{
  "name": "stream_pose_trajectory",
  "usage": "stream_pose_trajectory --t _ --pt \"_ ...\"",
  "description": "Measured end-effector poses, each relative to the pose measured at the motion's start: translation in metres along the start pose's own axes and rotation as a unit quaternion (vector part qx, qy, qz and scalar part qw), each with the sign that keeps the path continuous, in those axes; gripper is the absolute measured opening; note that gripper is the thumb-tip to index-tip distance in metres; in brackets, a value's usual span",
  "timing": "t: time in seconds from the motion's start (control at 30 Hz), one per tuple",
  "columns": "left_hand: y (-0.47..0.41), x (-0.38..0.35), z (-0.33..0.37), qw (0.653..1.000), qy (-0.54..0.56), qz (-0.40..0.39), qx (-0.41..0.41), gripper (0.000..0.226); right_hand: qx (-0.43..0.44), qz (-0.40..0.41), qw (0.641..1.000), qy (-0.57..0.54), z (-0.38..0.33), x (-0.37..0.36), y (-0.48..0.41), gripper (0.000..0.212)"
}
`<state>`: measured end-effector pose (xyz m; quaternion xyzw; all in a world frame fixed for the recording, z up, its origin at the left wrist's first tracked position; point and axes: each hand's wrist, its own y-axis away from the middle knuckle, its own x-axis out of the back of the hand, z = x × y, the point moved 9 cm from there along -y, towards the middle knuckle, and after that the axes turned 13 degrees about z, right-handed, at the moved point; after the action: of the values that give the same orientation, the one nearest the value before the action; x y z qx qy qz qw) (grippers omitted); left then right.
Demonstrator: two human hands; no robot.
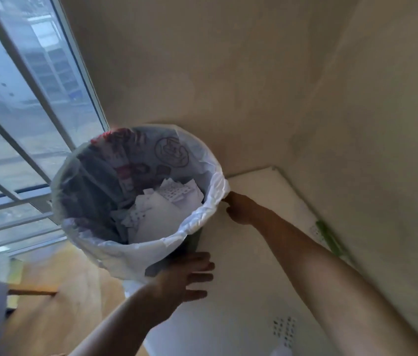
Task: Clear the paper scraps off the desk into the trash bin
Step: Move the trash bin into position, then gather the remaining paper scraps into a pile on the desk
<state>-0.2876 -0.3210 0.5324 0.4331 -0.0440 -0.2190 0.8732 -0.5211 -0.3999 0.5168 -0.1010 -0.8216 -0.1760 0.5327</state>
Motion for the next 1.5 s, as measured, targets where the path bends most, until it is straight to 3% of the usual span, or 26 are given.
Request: stream_pose_trajectory --t 0.17,0.3,0.4,0.47,0.57,0.7,0.77,0.93,1.0,1.03,1.13,1.27,1.33,1.4,1.5 --pt "-0.025 -0.042 0.016 0.995 0.08 0.032 -0.059 0.02 0.041 -0.057 0.993 0.096 0.003 -0.032 -0.023 0.051" --pt "-0.041 -0.051 0.021 0.989 0.106 0.064 -0.087 0.021 0.075 -0.046 0.988 0.123 0.009 -0.042 -0.01 0.061" --pt "-0.053 -0.059 0.025 0.988 0.034 0.057 -0.141 0.026 0.109 -0.048 0.983 0.138 0.02 -0.046 0.024 0.068" --pt "-0.06 -0.067 0.02 0.978 -0.1 0.05 -0.176 0.05 0.119 -0.061 0.979 0.152 0.037 -0.05 0.059 0.068" --pt "-0.063 -0.091 0.009 0.91 -0.313 0.024 -0.27 0.063 0.089 -0.057 0.983 0.152 0.072 -0.047 0.117 0.066" --pt "-0.049 -0.142 -0.023 0.779 -0.51 -0.069 -0.357 0.068 0.047 -0.062 0.987 0.143 0.107 -0.04 0.195 0.066" --pt "-0.04 -0.162 -0.039 0.734 -0.554 -0.101 -0.38 0.07 0.032 -0.055 0.989 0.131 0.119 -0.033 0.22 0.064" --pt "-0.017 -0.184 -0.067 0.638 -0.632 -0.131 -0.419 0.075 -0.066 0.098 0.988 0.1 0.167 0.034 0.182 0.056" --pt "-0.001 -0.187 -0.073 0.569 -0.649 -0.132 -0.487 0.078 -0.086 0.091 0.981 0.149 0.188 0.044 0.14 0.059" --pt "0.001 -0.187 -0.084 0.538 -0.677 -0.143 -0.481 0.078 -0.106 0.077 0.978 0.165 0.199 0.043 0.121 0.06" --pt "0.005 -0.198 -0.105 0.436 -0.69 -0.112 -0.567 0.047 -0.133 0.032 0.97 0.199 0.221 0.025 0.081 0.06" --pt "-0.001 -0.197 -0.118 0.415 -0.666 -0.137 -0.604 0.047 -0.164 0.044 0.974 0.153 0.229 0.004 0.093 0.057" --pt "-0.006 -0.19 -0.13 0.39 -0.715 -0.177 -0.552 0.081 -0.18 0.046 0.975 0.121 0.23 -0.003 0.124 0.057" --pt "-0.012 -0.187 -0.142 0.387 -0.742 -0.223 -0.5 0.097 -0.191 0.036 0.976 0.097 0.23 -0.012 0.163 0.056" --pt "-0.014 -0.188 -0.142 0.387 -0.744 -0.202 -0.505 0.092 -0.205 0.028 0.976 0.068 0.219 -0.027 0.218 0.056"
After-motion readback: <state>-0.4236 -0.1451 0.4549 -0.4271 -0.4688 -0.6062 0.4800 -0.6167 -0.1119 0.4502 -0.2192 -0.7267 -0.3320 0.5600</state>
